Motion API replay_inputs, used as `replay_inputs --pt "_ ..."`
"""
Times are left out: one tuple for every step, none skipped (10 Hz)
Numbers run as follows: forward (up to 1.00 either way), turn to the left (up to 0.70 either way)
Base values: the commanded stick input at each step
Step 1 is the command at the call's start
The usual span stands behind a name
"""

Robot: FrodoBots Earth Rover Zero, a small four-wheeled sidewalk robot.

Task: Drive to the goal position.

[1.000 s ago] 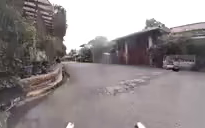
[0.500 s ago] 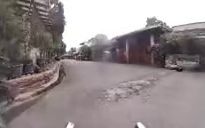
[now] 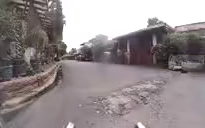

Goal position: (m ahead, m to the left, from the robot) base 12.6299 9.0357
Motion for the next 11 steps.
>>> replay_inputs --pt "0.7 0.14" --pt "0.7 0.14" --pt "0.7 0.14" --pt "0.7 0.14" --pt "0.7 0.14" --pt "0.7 0.07" --pt "0.7 0.01" --pt "0.7 0.0" --pt "0.7 0.0" --pt "0.7 0.0" --pt "0.7 0.0"
